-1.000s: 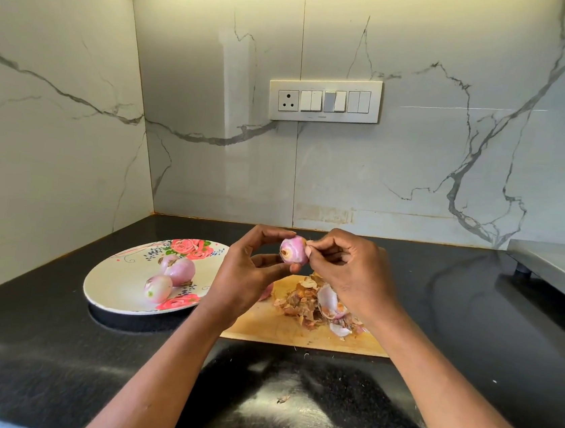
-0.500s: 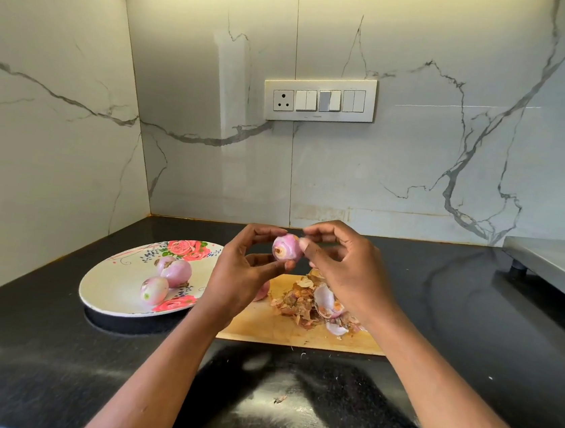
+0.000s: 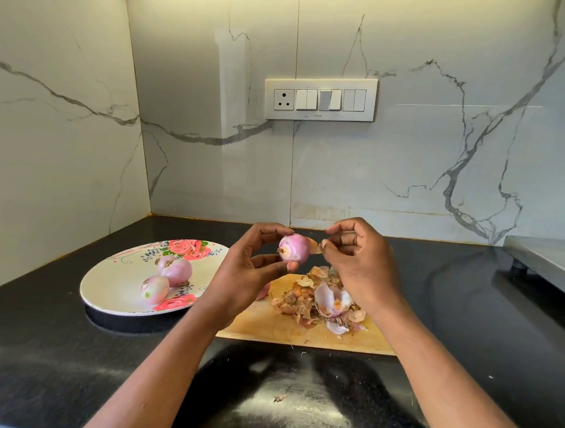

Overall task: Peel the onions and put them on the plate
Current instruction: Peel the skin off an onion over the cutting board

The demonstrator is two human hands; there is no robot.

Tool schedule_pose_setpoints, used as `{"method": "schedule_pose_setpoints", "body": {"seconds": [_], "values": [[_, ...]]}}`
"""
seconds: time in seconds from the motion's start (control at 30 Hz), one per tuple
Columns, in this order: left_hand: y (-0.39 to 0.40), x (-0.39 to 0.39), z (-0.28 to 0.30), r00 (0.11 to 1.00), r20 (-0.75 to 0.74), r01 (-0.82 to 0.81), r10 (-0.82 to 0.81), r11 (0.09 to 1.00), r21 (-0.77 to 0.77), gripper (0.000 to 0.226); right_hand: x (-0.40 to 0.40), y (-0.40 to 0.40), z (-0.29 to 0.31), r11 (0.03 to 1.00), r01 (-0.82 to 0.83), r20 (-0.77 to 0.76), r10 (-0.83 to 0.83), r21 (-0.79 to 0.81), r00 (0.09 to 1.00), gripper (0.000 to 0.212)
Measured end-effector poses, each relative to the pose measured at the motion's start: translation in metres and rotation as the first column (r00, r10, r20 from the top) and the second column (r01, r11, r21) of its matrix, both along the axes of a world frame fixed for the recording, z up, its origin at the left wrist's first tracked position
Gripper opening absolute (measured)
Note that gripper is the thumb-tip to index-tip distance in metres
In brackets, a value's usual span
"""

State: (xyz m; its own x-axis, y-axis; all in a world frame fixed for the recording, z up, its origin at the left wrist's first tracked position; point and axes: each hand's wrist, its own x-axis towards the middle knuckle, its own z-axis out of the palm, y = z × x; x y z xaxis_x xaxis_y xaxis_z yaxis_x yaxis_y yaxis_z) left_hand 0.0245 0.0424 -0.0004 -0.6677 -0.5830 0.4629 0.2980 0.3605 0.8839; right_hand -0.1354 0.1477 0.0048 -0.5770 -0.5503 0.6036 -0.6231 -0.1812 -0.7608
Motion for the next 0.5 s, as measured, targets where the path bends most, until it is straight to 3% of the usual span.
{"method": "schedule_pose_setpoints", "body": {"seconds": [0.2,0.3,0.4,0.5], "values": [[-0.0034,0.0010,-0.0006,1.000,-0.028,-0.015,0.015,1.000,-0.007,0.044,-0.0053,-0.0002,-0.0055,0.981,0.090,-0.132,-0.068,0.172,0.989,0.006],[-0.0033,0.0009,-0.0017,1.000,0.003,-0.018,0.018,1.000,-0.006,0.044,-0.0023,-0.0012,-0.0050,0.971,0.062,-0.160,-0.025,0.233,0.987,0.024],[-0.0034,-0.0006,-0.0026,0.999,0.036,-0.041,0.041,0.999,-0.006,0.045,-0.0001,-0.0024,-0.0007,0.981,-0.072,0.014,0.071,0.182,0.997,0.023],[-0.0037,-0.0002,-0.0013,0.997,0.052,-0.054,0.054,0.999,0.001,0.044,0.0033,-0.0031,0.0025,0.960,-0.278,0.251,0.258,0.044,0.933,0.022]]}}
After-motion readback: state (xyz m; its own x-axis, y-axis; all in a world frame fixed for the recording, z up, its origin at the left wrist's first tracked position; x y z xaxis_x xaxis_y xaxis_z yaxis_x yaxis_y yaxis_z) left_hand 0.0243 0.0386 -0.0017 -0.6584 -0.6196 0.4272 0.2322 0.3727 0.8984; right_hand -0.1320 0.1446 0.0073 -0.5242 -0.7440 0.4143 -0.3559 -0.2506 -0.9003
